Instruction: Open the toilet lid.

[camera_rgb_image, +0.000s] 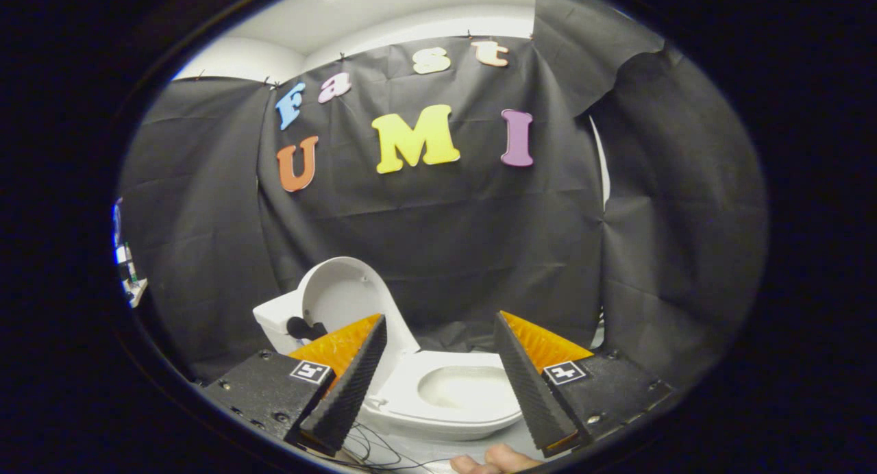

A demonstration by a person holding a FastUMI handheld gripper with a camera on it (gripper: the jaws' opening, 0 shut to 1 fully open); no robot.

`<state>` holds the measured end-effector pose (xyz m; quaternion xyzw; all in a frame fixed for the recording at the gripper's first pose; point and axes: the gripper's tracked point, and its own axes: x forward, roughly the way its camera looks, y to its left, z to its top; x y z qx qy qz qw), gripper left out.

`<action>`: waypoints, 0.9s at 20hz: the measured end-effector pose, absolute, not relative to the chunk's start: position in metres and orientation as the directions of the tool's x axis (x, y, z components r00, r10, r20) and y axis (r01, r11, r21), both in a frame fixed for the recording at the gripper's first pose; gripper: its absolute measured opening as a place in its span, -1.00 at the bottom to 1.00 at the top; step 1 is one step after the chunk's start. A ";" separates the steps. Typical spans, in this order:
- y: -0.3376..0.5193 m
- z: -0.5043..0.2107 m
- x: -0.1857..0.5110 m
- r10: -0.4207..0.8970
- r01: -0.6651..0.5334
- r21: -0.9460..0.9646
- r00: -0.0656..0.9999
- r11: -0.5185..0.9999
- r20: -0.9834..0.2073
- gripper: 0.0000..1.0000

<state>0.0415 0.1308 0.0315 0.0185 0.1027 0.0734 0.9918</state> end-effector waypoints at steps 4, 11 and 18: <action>0.097 0.037 0.031 0.112 -0.105 0.049 0.980 0.993 -0.165 0.97; 0.063 0.052 0.015 0.107 -0.104 0.071 0.994 0.992 -0.030 0.97; 0.037 0.058 0.006 0.091 -0.098 0.101 0.994 0.990 0.068 0.97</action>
